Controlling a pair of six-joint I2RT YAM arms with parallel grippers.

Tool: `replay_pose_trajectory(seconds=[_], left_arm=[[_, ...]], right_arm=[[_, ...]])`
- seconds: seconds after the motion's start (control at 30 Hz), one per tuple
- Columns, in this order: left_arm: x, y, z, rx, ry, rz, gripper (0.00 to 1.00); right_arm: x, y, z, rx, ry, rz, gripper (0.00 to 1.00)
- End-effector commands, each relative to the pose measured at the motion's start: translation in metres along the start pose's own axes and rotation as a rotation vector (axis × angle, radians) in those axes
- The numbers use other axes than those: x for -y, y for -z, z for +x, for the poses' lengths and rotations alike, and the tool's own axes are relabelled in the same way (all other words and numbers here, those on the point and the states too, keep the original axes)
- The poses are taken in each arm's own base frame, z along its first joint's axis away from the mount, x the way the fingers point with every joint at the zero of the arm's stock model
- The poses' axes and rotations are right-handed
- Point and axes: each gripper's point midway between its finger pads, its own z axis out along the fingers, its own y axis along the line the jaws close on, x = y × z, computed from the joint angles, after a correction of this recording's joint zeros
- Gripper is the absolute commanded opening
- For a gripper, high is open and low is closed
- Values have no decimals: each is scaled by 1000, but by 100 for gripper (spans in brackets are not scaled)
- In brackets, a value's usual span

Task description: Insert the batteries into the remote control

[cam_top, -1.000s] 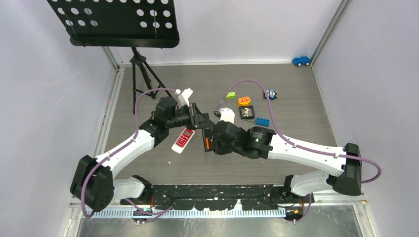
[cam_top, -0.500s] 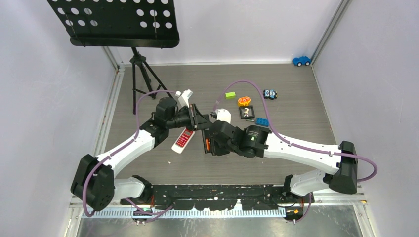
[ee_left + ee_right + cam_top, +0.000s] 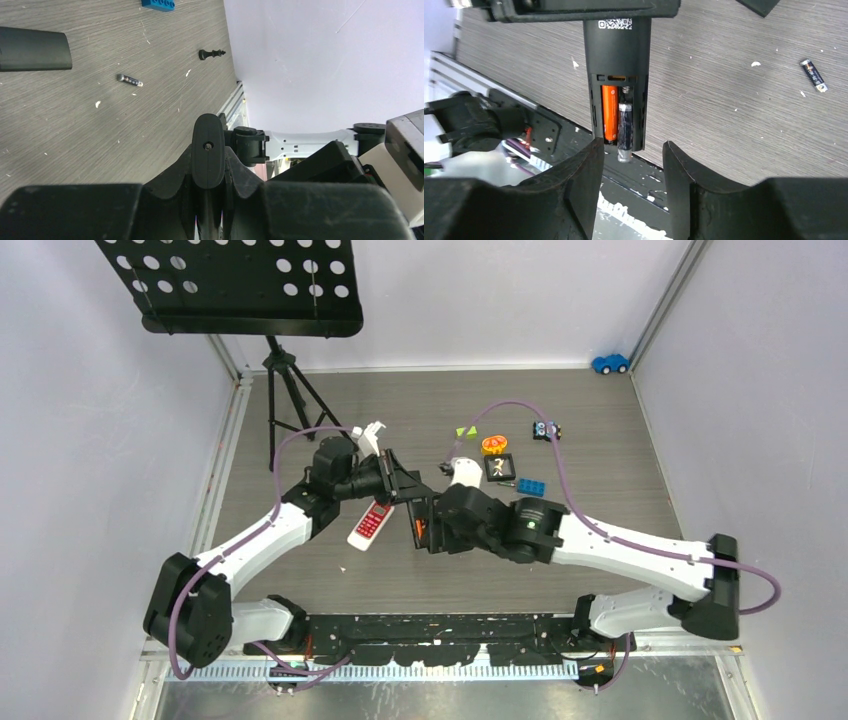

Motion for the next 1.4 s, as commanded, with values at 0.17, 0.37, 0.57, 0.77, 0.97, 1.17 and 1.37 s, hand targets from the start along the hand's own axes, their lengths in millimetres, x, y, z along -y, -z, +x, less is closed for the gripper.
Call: replay_pose_trajectory(seconds=[0.17, 0.37, 0.57, 0.77, 0.97, 1.17, 1.37], left_arm=[[13, 6, -21, 60, 98, 83, 0], [34, 10, -40, 148, 202, 191, 0], [52, 17, -56, 221, 308, 275, 0], [55, 23, -63, 272, 377, 303, 0], [63, 30, -64, 283, 405, 343, 0], [69, 35, -64, 293, 406, 358, 0], [73, 39, -63, 292, 403, 369, 0]], right_arm=[[-7, 69, -61, 354, -261, -266, 67], [0, 76, -67, 460, -502, -391, 79], [-7, 77, -76, 507, -638, -502, 81], [-15, 78, -82, 544, -683, -579, 82], [-11, 76, -87, 562, -774, -590, 83], [-4, 72, -87, 566, -828, -560, 81], [-1, 73, -93, 595, -871, -570, 76]])
